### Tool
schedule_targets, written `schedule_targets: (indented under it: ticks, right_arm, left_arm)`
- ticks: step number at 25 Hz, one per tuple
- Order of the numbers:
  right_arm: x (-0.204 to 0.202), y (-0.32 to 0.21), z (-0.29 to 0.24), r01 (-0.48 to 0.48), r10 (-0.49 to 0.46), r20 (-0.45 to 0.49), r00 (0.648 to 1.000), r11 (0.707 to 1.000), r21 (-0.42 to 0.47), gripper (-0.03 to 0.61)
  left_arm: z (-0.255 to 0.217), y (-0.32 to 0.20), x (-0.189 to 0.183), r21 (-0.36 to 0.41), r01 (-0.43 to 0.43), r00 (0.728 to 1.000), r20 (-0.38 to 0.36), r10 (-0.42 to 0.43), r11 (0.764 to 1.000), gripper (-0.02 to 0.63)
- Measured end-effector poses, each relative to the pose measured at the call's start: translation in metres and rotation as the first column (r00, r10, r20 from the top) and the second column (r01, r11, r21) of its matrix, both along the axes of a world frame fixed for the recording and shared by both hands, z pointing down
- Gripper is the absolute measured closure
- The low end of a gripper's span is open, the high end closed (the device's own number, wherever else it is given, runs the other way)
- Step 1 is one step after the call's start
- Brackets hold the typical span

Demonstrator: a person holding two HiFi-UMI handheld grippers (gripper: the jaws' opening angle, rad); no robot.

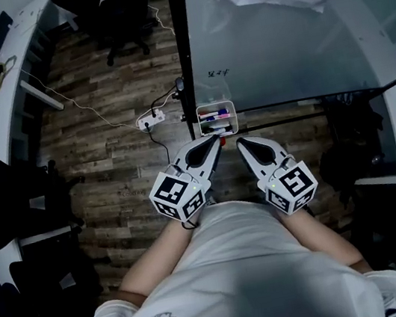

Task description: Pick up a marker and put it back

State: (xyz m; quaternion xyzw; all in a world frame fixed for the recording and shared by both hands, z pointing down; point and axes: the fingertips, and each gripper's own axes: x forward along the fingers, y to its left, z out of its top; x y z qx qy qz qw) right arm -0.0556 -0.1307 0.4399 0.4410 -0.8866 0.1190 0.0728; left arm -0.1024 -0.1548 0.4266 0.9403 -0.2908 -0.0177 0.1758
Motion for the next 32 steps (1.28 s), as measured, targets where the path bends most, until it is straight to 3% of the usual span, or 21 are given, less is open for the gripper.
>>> schedule_targets:
  ticks: [7,15,21,24,28,32]
  right_arm:
    - [0.052,0.056,-0.023,0.001,-0.003,0.042,0.999,0.999,0.044,0.569]
    - [0.087,0.133,-0.011,-0.015,0.014,0.043,0.999,0.999,0.035,0.569]
    - [0.113,0.191,-0.011,-0.038,0.036,0.068,0.997,0.999,0.026,0.568]
    - [0.120,0.211,-0.017,-0.034,0.031,0.124,0.992,0.999,0.024,0.568]
    - [0.118,0.234,-0.017,-0.018,0.017,0.168,0.986,1.000,0.004,0.569]
    - [0.112,0.247,-0.019,-0.001,-0.001,0.158,0.987,1.000,0.013,0.568]
  left_arm:
    - [-0.008,0.062,0.057,0.024,-0.030,0.999,0.029,0.029,0.999,0.609]
    - [0.004,0.138,0.094,0.016,-0.033,0.999,0.022,0.032,0.999,0.609]
    - [0.012,0.204,0.105,0.006,-0.025,0.999,0.036,0.025,1.000,0.607]
    - [0.016,0.230,0.107,0.001,-0.028,0.999,0.044,0.028,1.000,0.608]
    - [0.012,0.243,0.106,0.001,-0.029,0.999,0.047,0.029,1.000,0.609]
    - [-0.004,0.249,0.107,0.050,-0.048,0.997,0.063,0.045,0.998,0.607]
